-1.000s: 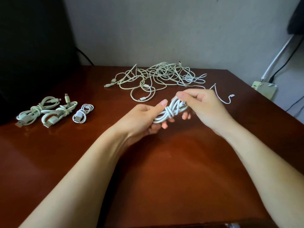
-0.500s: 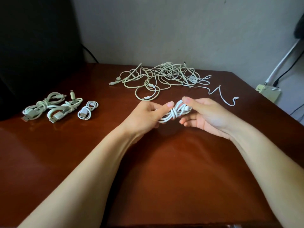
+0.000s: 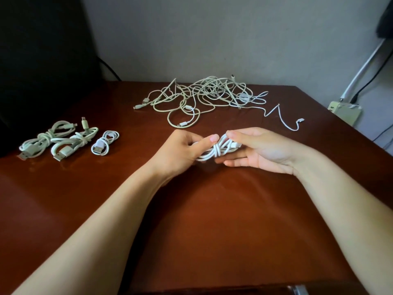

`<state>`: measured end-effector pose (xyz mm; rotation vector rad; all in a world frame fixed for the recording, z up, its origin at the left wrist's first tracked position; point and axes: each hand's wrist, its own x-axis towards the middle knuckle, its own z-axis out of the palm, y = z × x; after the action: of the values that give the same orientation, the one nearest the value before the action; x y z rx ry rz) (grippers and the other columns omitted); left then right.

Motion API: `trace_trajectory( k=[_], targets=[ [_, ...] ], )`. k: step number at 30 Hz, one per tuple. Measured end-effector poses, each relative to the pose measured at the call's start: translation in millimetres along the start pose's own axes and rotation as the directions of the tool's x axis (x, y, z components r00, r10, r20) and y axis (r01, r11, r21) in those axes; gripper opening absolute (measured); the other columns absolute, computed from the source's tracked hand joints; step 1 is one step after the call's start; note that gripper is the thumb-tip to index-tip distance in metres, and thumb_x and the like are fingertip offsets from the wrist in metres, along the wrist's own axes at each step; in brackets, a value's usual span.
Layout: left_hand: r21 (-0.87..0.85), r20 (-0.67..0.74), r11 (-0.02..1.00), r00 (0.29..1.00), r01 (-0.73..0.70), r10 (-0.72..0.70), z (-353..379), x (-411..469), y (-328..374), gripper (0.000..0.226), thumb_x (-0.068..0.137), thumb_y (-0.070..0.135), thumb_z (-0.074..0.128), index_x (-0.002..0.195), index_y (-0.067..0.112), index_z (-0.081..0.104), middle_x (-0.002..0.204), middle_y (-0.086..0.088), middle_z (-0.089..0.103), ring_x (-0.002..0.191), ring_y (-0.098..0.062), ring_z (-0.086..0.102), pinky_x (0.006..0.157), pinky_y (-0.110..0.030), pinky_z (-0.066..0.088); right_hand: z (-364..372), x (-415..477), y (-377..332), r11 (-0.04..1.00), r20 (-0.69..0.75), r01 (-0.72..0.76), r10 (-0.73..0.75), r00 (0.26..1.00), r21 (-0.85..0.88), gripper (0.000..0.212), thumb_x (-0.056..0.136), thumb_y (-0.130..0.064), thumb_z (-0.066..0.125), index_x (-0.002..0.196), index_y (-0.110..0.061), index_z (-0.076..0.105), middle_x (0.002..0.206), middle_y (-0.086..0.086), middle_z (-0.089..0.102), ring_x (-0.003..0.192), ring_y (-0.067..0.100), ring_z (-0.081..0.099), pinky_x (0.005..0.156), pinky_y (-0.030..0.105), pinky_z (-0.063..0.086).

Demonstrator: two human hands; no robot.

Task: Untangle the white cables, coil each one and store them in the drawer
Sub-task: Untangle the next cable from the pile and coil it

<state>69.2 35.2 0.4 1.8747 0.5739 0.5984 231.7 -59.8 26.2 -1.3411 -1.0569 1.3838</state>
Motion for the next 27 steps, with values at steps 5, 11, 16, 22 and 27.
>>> trace_trajectory(
  k=[5,11,16,22,27],
  targets=[
    [0.007,-0.015,0.999,0.998,-0.054,0.054,1.4,-1.8,5.3,0.068,0.083,0.048,0.054,0.069,-0.019,0.052,0.060,-0.011,0.037,0.060,-0.021,0.027,0.054,-0.029,0.024,4.7,3.8,1.9,0.999,-0.079,0.034,-0.035,0.996,-0.022,0.028,0.089,-0.031,0.052,0.094,-0.007,0.065,0.085,0.007,0.073,0.078,0.019,0.070,0.070,0.024,0.056],
    [-0.049,-0.086,0.990,0.988,-0.132,0.127,-0.4,-0.5,6.7,0.074,0.084,0.055,0.052,0.072,-0.018,0.057,0.060,-0.013,0.048,0.057,-0.019,0.035,0.053,-0.025,0.028,13.3,5.0,-1.0,0.924,-0.170,0.280,-0.330,0.929,-0.260,0.027,0.097,-0.021,0.048,0.082,-0.008,0.066,0.073,0.003,0.071,0.067,0.014,0.067,0.062,0.021,0.049],
    [0.069,0.092,0.992,0.991,-0.106,0.099,-10.1,-1.5,11.3,0.053,0.081,0.057,0.060,0.068,0.006,0.070,0.060,-0.004,0.065,0.059,-0.007,0.047,0.057,-0.017,0.035,17.5,0.6,0.2,0.625,-0.096,0.352,-0.567,0.818,-0.697,0.024,0.095,-0.020,0.057,0.075,-0.018,0.070,0.069,-0.002,0.067,0.065,0.000,0.056,0.066,0.017,0.043],
    [0.049,0.246,0.999,0.969,-0.005,-0.008,-8.4,-3.9,13.8,0.044,0.072,0.049,0.056,0.077,0.008,0.070,0.065,-0.002,0.070,0.054,-0.006,0.057,0.057,-0.013,0.043,23.0,0.9,2.0,0.590,-0.054,0.357,-0.565,0.824,-0.724,0.024,0.090,-0.035,0.055,0.070,-0.026,0.065,0.068,0.005,0.061,0.066,0.016,0.052,0.065,0.026,0.040],
    [-0.013,0.158,0.999,0.986,-0.050,0.052,1.1,-3.6,15.1,0.045,0.070,0.049,0.060,0.072,0.006,0.070,0.053,0.004,0.060,0.050,-0.009,0.047,0.052,-0.014,0.038,19.6,0.7,-2.9,0.669,-0.135,0.353,-0.562,0.816,-0.654,0.030,0.087,-0.037,0.055,0.059,-0.034,0.063,0.059,-0.005,0.057,0.061,0.002,0.048,0.064,0.021,0.038]
  ],
)
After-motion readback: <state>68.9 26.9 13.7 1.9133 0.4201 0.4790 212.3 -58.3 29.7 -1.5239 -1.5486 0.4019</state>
